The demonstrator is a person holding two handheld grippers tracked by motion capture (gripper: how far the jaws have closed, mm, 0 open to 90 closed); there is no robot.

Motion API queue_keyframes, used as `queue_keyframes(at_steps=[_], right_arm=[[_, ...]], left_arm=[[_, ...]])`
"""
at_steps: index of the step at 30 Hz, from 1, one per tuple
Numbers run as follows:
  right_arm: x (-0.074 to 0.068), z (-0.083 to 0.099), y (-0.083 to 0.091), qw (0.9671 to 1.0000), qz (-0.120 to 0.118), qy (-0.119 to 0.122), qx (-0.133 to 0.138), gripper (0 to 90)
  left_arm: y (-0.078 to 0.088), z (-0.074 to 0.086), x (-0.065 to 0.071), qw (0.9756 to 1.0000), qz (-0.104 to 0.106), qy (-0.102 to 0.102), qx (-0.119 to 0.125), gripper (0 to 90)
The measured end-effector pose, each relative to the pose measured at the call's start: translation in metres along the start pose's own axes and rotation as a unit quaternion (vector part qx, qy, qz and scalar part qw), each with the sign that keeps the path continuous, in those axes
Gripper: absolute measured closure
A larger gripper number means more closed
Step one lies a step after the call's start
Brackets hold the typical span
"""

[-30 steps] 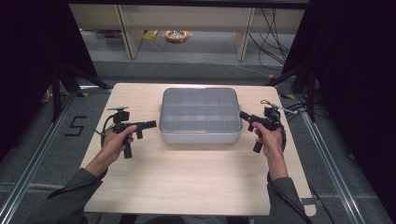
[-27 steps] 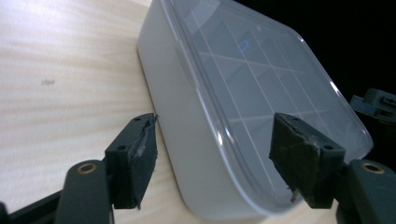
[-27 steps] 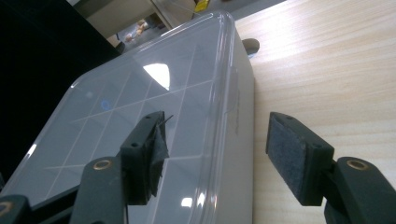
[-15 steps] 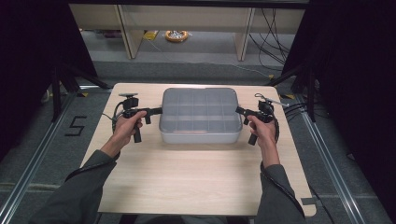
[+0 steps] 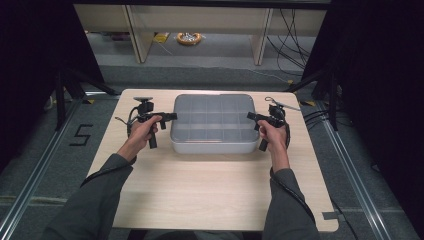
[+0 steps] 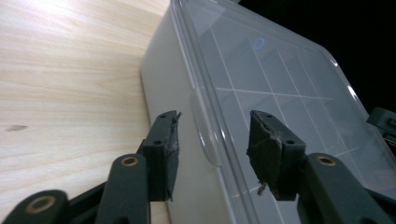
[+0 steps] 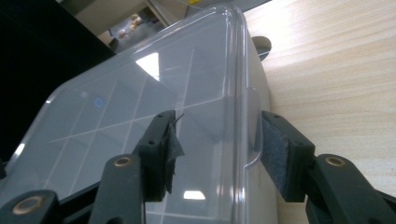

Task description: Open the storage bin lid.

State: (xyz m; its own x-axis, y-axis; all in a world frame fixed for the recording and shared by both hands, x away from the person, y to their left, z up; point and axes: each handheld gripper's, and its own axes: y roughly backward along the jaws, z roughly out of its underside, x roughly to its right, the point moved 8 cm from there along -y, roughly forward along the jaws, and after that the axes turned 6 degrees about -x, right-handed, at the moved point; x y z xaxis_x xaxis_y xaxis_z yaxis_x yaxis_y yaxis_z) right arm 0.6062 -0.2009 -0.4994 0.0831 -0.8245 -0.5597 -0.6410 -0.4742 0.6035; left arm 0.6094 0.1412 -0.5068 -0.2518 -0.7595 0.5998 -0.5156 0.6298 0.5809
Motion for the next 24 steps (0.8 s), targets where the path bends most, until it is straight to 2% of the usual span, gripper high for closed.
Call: queue_keyframes(at_steps=[2,3,4,5,8,9,10,11,12,13,14,17,18,20,21,23,24], right_arm=[[0.003,-0.001,-0.001,0.9996,0.011,0.024,0.006,51.2],[0.001,0.0,-0.001,0.9999,0.011,0.007,0.004,52.5],[0.003,-0.002,-0.001,0.9995,0.019,0.021,0.01,53.9],[-0.001,0.0,0.001,0.9999,0.014,-0.004,0.004,55.2],[0.003,-0.002,0.001,0.9996,0.023,0.009,0.016,58.1],[0.001,-0.001,0.002,0.9997,0.02,-0.004,0.013,58.5],[0.001,-0.001,0.002,0.9997,0.02,-0.004,0.013,58.5],[0.002,-0.001,0.003,0.9998,0.019,0.001,0.011,58.8],[0.004,-0.003,0.003,0.9994,0.021,0.018,0.019,59.3],[0.003,-0.003,0.004,0.9995,0.02,0.008,0.025,59.9],[0.002,-0.003,0.006,0.9995,0.017,0.005,0.027,60.2],[0.0,-0.005,0.01,0.9991,0.021,0.019,0.031,60.2],[-0.002,-0.005,0.011,0.9993,0.021,0.008,0.03,60.8],[-0.003,-0.008,0.015,0.9987,0.012,0.019,0.046,62.2],[-0.006,-0.008,0.018,0.9988,0.008,0.011,0.046,62.6],[-0.012,-0.01,0.027,0.9985,-0.01,0.012,0.053,63.5],[-0.012,-0.01,0.027,0.9985,-0.01,0.012,0.053,63.5]], left_arm=[[-0.003,0.001,0.002,0.9999,0.014,-0.006,-0.004,55.3],[-0.004,0.001,0.002,0.9999,0.015,-0.003,-0.005,56.6],[-0.004,0.0,0.002,0.9999,0.01,-0.004,-0.004,57.6],[-0.004,0.0,0.004,1.0,0.003,0.002,-0.002,57.4],[-0.004,-0.001,0.005,1.0,-0.005,-0.004,-0.001,57.7],[-0.004,-0.001,0.005,0.9999,-0.007,-0.009,0.0,58.1],[-0.003,-0.001,0.005,0.9999,-0.005,-0.014,-0.002,58.1],[-0.002,-0.001,0.007,0.9999,-0.005,-0.012,-0.001,58.2],[-0.001,-0.001,0.008,0.9999,-0.005,-0.014,0.0,58.4],[0.001,-0.002,0.008,0.9997,-0.007,-0.024,0.004,58.6],[0.002,-0.002,0.01,0.9997,-0.009,-0.022,0.005,59.0],[0.005,-0.004,0.013,0.9991,-0.019,-0.037,0.006,59.2],[0.007,-0.003,0.014,0.9991,-0.019,-0.038,0.006,59.6],[0.012,-0.005,0.017,0.9991,-0.014,-0.038,0.015,61.1],[0.015,-0.007,0.018,0.9991,-0.011,-0.036,0.02,62.3],[0.023,-0.009,0.02,0.999,-0.004,-0.036,0.028,65.9],[0.025,-0.01,0.022,0.9989,-0.001,-0.035,0.031,65.9]])
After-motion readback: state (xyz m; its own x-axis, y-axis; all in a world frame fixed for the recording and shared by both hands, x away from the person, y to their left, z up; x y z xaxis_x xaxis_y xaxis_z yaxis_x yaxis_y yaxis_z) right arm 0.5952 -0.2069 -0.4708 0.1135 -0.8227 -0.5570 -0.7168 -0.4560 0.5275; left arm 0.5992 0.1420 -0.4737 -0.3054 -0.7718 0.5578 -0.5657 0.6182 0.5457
